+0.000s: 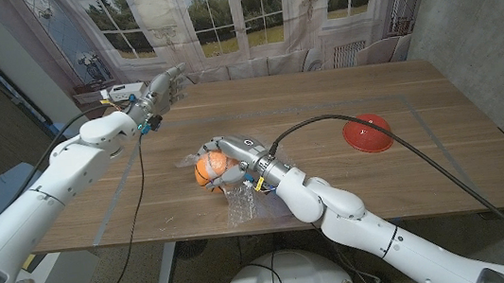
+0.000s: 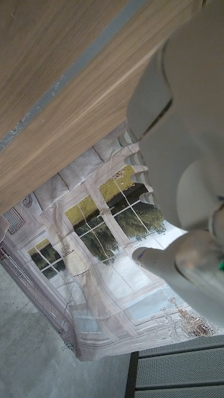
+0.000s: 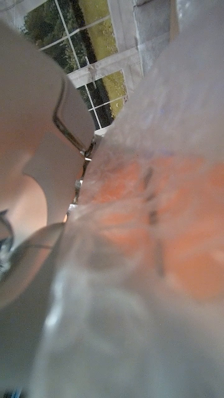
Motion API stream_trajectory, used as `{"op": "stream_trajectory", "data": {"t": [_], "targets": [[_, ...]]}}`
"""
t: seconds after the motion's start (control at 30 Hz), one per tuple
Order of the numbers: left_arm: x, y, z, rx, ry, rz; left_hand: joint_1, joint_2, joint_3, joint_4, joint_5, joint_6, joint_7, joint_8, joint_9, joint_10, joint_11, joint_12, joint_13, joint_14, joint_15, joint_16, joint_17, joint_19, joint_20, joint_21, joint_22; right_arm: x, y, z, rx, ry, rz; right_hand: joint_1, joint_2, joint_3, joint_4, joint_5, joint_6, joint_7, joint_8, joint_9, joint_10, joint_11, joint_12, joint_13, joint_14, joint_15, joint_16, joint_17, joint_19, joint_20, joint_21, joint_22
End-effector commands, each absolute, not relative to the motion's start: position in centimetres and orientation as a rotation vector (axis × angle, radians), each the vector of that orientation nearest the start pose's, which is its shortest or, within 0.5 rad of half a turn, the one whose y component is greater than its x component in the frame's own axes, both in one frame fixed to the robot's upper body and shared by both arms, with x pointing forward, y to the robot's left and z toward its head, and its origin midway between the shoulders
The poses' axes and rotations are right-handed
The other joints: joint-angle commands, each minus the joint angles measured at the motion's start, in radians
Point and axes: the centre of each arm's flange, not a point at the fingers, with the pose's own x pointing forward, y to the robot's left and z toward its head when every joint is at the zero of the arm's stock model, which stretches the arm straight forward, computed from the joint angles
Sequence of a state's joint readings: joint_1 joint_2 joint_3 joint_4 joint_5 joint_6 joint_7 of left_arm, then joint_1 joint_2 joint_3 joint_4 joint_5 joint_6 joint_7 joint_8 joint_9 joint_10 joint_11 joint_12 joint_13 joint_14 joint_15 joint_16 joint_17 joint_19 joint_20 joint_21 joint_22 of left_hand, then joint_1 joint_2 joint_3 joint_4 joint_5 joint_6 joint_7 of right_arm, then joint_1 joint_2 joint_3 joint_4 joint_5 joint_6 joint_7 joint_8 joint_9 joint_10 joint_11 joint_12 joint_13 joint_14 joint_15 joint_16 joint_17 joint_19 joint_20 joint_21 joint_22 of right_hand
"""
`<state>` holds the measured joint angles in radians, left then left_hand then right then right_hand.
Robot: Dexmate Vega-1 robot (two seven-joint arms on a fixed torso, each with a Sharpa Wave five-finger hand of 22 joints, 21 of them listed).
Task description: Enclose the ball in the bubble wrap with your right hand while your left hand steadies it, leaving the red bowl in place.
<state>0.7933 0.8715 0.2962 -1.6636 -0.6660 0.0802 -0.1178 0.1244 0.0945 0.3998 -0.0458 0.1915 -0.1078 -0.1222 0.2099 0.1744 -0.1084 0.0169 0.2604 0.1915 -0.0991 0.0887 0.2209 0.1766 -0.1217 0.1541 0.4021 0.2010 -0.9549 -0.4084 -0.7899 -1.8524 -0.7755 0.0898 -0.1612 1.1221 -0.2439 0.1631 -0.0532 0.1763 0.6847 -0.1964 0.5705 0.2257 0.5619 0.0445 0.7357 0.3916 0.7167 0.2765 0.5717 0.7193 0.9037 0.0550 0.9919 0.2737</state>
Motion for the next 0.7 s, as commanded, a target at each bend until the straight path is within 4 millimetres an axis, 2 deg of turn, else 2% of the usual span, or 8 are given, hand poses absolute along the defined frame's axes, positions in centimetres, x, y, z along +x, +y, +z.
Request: {"op": "stream_trajectory", "data": {"t": [0.03,0.1,0.17,0.27,0.4,0.57,0.7], "targets": [[58.9,33.6,11.4,0.323,-0.673,-0.262,0.077,0.024,0.057,-0.056,-0.015,0.278,0.048,0.035,0.003,0.256,-0.002,0.057,0.002,0.248,-0.044,0.023,0.000,0.150,-0.042,0.043,-0.002,48.0,0.4,-2.5,-0.985,-1.250,0.429,0.386,0.389,0.107,-0.095,0.002,0.225,0.212,-0.003,0.002,0.225,-0.011,0.007,0.010,0.401,-0.496,-0.003,0.007,0.055,-0.279,0.012,0.003],[59.3,33.6,11.8,0.301,-0.685,-0.321,0.100,0.045,0.087,-0.065,-0.015,0.374,0.086,0.041,0.004,0.363,0.012,0.076,0.001,0.341,-0.049,0.032,0.000,0.194,-0.046,0.056,-0.002,48.0,0.4,-2.0,-0.974,-1.273,0.437,0.385,0.389,0.107,-0.095,0.001,0.223,0.212,-0.004,0.002,0.225,-0.015,0.009,0.013,0.401,-0.496,-0.006,0.009,0.052,-0.279,0.015,0.003],[59.7,33.5,12.0,0.280,-0.689,-0.379,0.131,0.074,0.136,-0.069,-0.010,0.473,0.126,0.048,0.006,0.456,0.021,0.086,0.002,0.426,-0.047,0.037,0.001,0.241,-0.046,0.071,-0.002,48.2,0.4,-1.4,-0.952,-1.281,0.454,0.385,0.390,0.107,-0.094,0.002,0.223,0.213,-0.004,0.001,0.225,-0.011,0.008,0.012,0.401,-0.495,-0.007,0.011,0.050,-0.279,0.017,0.003],[60.3,33.2,12.3,0.242,-0.679,-0.475,0.156,0.088,0.184,-0.066,-0.005,0.548,0.147,0.053,0.008,0.535,0.025,0.096,0.003,0.499,-0.060,0.044,0.002,0.273,-0.039,0.083,-0.001,48.4,0.4,-0.8,-0.928,-1.274,0.487,0.385,0.390,0.108,-0.094,0.001,0.223,0.213,-0.005,0.001,0.223,-0.015,0.007,0.012,0.400,-0.495,-0.011,0.014,0.045,-0.279,0.022,0.002],[61.3,32.9,12.3,0.187,-0.662,-0.581,0.165,0.092,0.202,-0.064,-0.003,0.554,0.165,0.047,0.008,0.542,0.026,0.090,0.003,0.501,-0.050,0.037,0.002,0.274,-0.034,0.084,0.000,48.7,0.4,0.1,-0.885,-1.265,0.548,0.384,0.391,0.108,-0.093,0.001,0.222,0.212,-0.005,0.001,0.219,-0.013,0.005,0.011,0.400,-0.495,-0.014,0.018,0.038,-0.278,0.028,0.002],[62.1,32.5,12.3,0.150,-0.642,-0.667,0.171,0.086,0.223,-0.057,-0.002,0.520,0.163,0.021,0.010,0.526,0.024,0.072,0.004,0.449,-0.048,0.005,0.002,0.264,-0.038,0.081,0.000,48.7,0.6,1.2,-0.863,-1.273,0.627,0.386,0.391,0.109,-0.093,0.001,0.221,0.214,-0.006,0.001,0.218,-0.014,0.007,0.016,0.398,-0.495,-0.019,0.023,0.032,-0.279,0.034,0.002],[62.7,31.9,12.5,0.145,-0.612,-0.762,0.178,0.096,0.242,-0.051,0.000,0.506,0.155,0.008,0.010,0.519,0.008,0.060,0.004,0.423,-0.048,-0.011,0.002,0.259,-0.039,0.079,0.000,49.0,0.5,2.3,-0.791,-1.238,0.708,0.386,0.391,0.110,-0.093,0.001,0.221,0.216,-0.007,0.001,0.216,-0.016,0.007,0.017,0.397,-0.495,-0.022,0.026,0.026,-0.279,0.038,0.001]]}}
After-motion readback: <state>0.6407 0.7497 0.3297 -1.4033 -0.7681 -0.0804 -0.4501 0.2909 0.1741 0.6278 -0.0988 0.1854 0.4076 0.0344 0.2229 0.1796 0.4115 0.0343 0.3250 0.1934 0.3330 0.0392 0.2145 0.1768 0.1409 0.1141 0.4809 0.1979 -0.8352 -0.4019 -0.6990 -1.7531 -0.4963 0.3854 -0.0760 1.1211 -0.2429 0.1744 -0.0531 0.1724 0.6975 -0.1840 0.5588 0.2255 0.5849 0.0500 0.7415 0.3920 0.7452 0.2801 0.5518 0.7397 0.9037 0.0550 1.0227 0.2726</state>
